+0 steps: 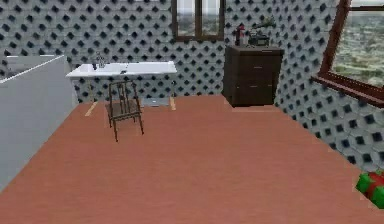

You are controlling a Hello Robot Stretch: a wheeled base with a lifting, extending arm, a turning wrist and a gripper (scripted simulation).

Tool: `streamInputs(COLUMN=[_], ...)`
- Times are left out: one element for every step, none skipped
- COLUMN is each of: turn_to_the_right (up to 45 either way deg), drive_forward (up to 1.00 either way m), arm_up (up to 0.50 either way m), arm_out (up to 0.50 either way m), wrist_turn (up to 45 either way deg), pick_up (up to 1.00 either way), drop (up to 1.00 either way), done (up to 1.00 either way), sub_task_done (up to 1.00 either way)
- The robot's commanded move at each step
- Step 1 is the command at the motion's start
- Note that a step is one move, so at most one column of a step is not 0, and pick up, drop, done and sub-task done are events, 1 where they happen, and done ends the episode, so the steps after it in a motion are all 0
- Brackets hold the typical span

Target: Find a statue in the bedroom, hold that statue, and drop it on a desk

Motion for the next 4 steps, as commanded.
streamInputs(turn_to_the_right=[0.0,0.0,6.0,0.0], drive_forward=[1.00,1.00,0.00,0.25], arm_up=[0.00,0.00,0.00,0.00], arm_out=[0.00,0.00,0.00,0.00], wrist_turn=[0.0,0.0,0.0,0.0], pick_up=[0.00,0.00,0.00,0.00], drop=[0.00,0.00,0.00,0.00], done=[0.00,0.00,0.00,0.00], sub_task_done=[0.00,0.00,0.00,0.00])
